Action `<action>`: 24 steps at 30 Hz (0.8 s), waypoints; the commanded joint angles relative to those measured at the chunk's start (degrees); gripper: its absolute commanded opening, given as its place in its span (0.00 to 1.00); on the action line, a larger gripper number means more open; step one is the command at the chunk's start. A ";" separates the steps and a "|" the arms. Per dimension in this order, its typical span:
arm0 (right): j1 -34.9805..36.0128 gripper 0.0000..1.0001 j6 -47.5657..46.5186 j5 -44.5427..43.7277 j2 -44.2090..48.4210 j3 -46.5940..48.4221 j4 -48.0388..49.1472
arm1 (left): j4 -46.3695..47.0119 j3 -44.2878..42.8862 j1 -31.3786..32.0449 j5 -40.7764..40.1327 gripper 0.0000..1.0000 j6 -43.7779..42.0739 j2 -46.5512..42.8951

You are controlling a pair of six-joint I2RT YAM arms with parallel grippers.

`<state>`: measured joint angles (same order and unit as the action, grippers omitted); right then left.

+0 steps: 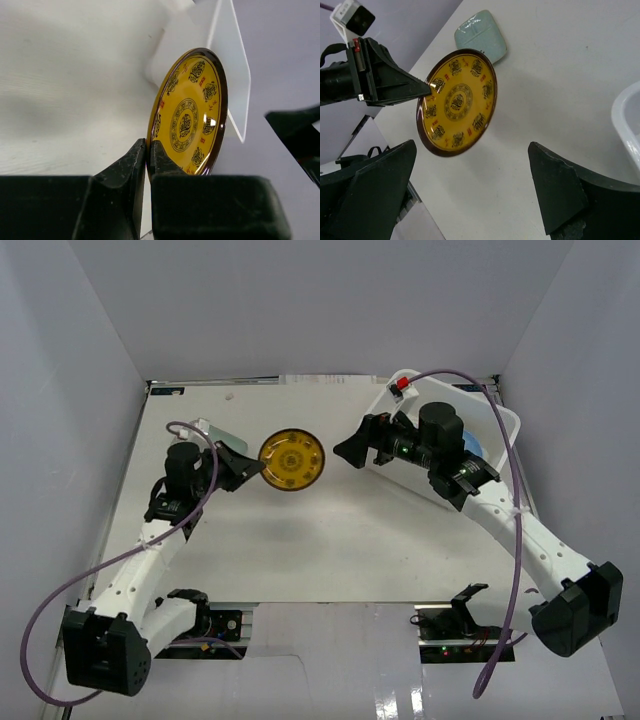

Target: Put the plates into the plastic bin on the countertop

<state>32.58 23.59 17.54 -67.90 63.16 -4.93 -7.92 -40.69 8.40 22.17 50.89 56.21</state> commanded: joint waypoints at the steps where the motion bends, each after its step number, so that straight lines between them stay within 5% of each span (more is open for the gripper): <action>1: -0.23 0.98 -1.27 4.43 -1.71 1.80 -0.88 | 10.09 -2.99 6.26 4.19 0.00 0.35 2.14; 6: -0.23 0.98 -1.36 -0.38 -3.21 -0.31 -1.58 | 16.87 -2.91 12.07 4.28 0.00 0.61 5.93; 12: -0.15 0.75 -1.62 -2.86 -3.20 -2.16 -1.75 | 22.68 -2.12 12.43 7.71 0.00 1.75 6.99; 13: -0.23 0.54 -1.62 -2.95 -3.47 -2.33 -1.66 | 23.12 -2.38 12.43 7.97 0.00 2.01 7.08; 15: -0.23 0.36 -1.53 -3.65 -3.64 -2.42 -1.49 | 23.57 -2.64 12.43 8.24 0.00 1.93 7.16; 16: -0.23 0.10 -0.58 -4.78 -3.38 -2.60 -1.23 | 22.96 -3.43 12.51 7.98 0.00 1.75 7.60; 17: -0.32 0.08 -0.05 -6.97 -2.60 -2.95 -0.44 | 20.26 -4.04 12.51 6.32 0.02 0.80 7.95; 21: -2.77 0.08 0.92 -10.86 -0.75 -1.72 -0.34 | 9.29 -7.38 12.34 -7.08 0.56 -3.77 9.27; 22: -6.09 0.08 1.45 -10.77 -0.22 -0.85 -0.34 | 6.28 -8.00 12.34 -11.15 0.78 -4.57 9.62; 24: -10.49 0.08 1.98 -10.07 0.22 -0.05 -0.34 | -0.47 -10.46 11.55 -18.88 0.93 -6.50 10.41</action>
<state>27.86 25.06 11.03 -70.11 60.97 -6.96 1.74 -47.07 20.82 17.17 48.03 66.35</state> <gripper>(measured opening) 0.113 0.878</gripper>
